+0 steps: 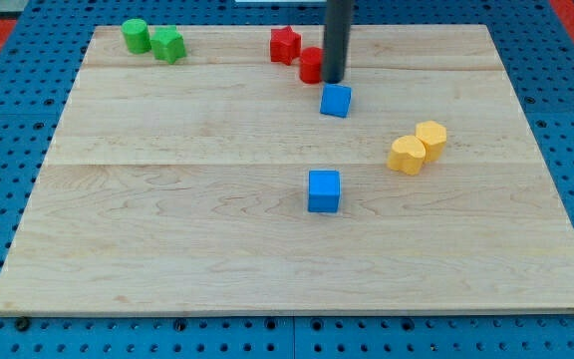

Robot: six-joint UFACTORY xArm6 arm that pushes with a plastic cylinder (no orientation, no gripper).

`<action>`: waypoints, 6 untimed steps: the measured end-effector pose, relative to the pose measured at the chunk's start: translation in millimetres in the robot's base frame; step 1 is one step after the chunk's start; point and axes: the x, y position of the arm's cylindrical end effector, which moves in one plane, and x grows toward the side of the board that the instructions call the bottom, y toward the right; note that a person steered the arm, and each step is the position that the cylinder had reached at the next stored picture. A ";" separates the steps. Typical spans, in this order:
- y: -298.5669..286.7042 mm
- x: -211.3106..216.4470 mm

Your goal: Point your arm at the blue triangle

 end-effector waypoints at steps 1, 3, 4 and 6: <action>-21.4 -4.6; -43.4 3.5; -88.2 47.6; 44.6 79.7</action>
